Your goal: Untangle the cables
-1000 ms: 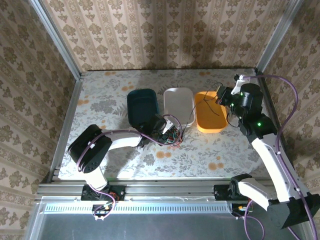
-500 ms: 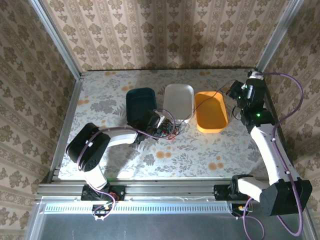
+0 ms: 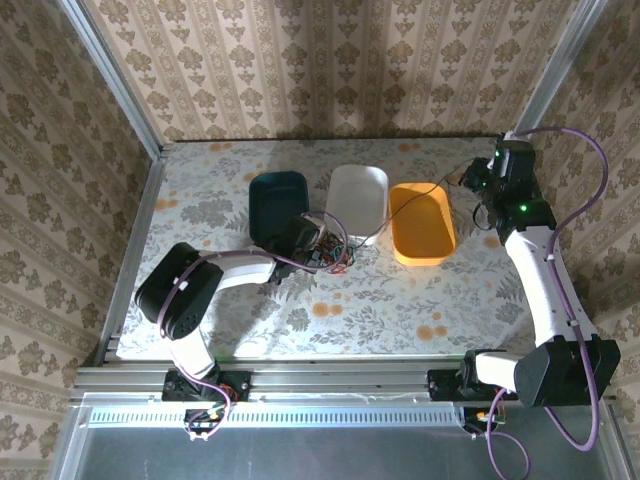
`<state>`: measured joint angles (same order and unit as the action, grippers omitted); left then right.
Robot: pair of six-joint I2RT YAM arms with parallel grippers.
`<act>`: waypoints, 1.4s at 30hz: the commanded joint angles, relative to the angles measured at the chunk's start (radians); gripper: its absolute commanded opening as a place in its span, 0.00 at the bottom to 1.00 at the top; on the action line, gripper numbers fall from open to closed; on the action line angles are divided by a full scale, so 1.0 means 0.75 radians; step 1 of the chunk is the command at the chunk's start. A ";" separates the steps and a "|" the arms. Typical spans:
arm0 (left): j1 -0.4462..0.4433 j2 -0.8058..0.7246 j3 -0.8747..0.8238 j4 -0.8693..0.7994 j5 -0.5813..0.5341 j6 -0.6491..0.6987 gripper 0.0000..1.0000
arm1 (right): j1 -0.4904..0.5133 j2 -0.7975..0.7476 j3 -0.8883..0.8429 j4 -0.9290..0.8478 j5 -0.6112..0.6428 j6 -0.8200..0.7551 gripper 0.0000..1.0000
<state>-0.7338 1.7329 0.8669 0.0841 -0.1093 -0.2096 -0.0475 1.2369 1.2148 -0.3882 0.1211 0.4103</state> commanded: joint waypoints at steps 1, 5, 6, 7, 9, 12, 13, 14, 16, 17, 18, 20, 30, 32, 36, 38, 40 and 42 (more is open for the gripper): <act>0.015 0.014 0.002 0.000 -0.020 -0.015 0.00 | -0.025 -0.030 0.038 -0.096 0.160 -0.028 0.03; 0.015 0.019 0.008 -0.040 -0.066 -0.032 0.00 | -0.046 -0.029 0.037 -0.143 0.247 -0.018 0.03; 0.015 0.023 0.017 -0.061 -0.093 -0.040 0.00 | -0.056 -0.033 0.037 -0.156 0.279 -0.013 0.03; 0.016 0.027 0.020 -0.076 -0.112 -0.047 0.00 | -0.072 -0.035 0.033 -0.164 0.290 0.000 0.03; 0.015 0.028 0.022 -0.082 -0.118 -0.052 0.00 | -0.102 -0.047 0.027 -0.180 0.312 0.017 0.03; 0.016 0.037 0.026 -0.087 -0.123 -0.056 0.00 | -0.154 -0.057 0.021 -0.190 0.332 0.029 0.03; 0.015 0.041 0.029 -0.092 -0.127 -0.058 0.00 | -0.175 -0.062 0.017 -0.229 0.329 0.028 0.03; 0.016 0.043 0.032 -0.095 -0.130 -0.062 0.00 | -0.194 -0.066 0.014 -0.233 0.323 0.029 0.02; 0.015 0.048 0.034 -0.097 -0.130 -0.062 0.00 | -0.236 -0.070 0.011 -0.246 0.293 0.030 0.03; 0.015 0.050 0.034 -0.096 -0.130 -0.064 0.00 | -0.250 -0.067 0.013 -0.258 0.289 0.027 0.03; 0.016 0.052 0.034 -0.097 -0.132 -0.066 0.00 | -0.265 -0.065 0.017 -0.274 0.289 0.028 0.03; 0.016 0.052 0.033 -0.098 -0.131 -0.066 0.00 | -0.298 -0.064 0.013 -0.290 0.266 0.028 0.03; 0.029 0.041 0.019 -0.120 -0.133 -0.079 0.00 | -0.366 -0.032 0.023 -0.382 0.419 -0.049 0.01; 0.032 0.034 0.014 -0.116 -0.132 -0.067 0.00 | -0.370 -0.046 0.013 -0.375 0.408 -0.044 0.01; -0.004 -0.027 -0.010 -0.068 -0.063 0.044 0.00 | -0.352 -0.122 -0.078 -0.219 0.109 -0.047 0.02; -0.036 -0.092 -0.041 -0.029 -0.014 0.120 0.00 | -0.292 -0.149 -0.113 -0.152 -0.020 -0.056 0.01; -0.063 -0.158 -0.046 -0.050 0.022 0.183 0.11 | -0.211 -0.158 -0.124 -0.141 -0.074 -0.063 0.01; -0.080 -0.225 -0.019 -0.122 0.015 0.211 0.29 | -0.123 -0.166 -0.129 -0.141 -0.083 -0.069 0.01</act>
<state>-0.7727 1.6489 0.8417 0.0341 -0.1333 -0.1383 -0.2054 1.1358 1.1278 -0.5480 0.1577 0.3843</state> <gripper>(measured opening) 0.238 0.058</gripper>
